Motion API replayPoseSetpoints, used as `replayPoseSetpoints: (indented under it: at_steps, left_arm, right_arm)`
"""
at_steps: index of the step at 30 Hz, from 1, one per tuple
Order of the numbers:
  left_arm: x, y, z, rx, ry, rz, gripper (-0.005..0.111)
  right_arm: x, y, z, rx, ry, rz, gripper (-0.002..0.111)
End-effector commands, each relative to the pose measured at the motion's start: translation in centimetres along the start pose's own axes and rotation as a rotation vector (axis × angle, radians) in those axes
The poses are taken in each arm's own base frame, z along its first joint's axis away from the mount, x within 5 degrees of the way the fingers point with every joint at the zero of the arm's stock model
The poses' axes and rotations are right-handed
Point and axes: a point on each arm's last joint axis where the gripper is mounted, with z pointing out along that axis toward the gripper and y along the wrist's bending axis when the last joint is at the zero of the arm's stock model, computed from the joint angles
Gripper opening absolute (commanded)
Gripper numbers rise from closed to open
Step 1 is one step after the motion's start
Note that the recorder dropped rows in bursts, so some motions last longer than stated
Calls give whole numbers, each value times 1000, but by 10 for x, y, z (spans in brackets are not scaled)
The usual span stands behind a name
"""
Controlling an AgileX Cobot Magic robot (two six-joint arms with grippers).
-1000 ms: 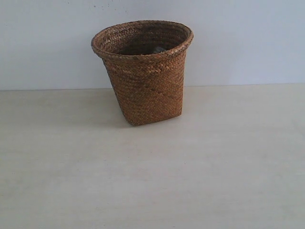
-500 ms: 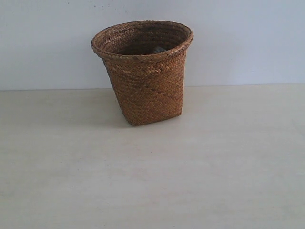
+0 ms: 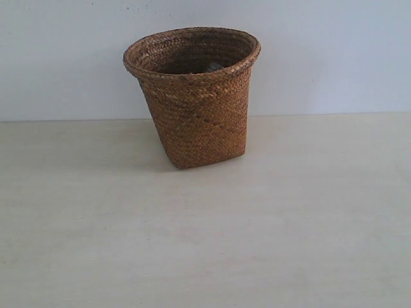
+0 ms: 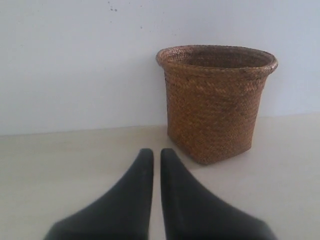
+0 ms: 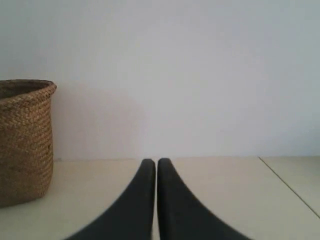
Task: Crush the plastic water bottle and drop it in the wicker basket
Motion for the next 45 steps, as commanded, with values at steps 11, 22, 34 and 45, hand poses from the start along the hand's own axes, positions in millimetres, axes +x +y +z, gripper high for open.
replayPoseSetpoints:
  at_steps: [11, 22, 34, 45]
  left_arm:
    - [33, 6, 4, -46, 14, -35, 4]
    - [33, 6, 4, -46, 14, -33, 4]
    - [37, 6, 4, -39, 48, 11, 4]
    - [38, 8, 0, -76, 16, 1, 4]
  right_arm:
    - [36, -1, 4, 6, 75, -10, 0]
    - [36, -1, 4, 6, 74, -10, 0]
    - [36, -1, 4, 6, 74, -10, 0]
    - [36, -1, 4, 6, 74, -10, 0]
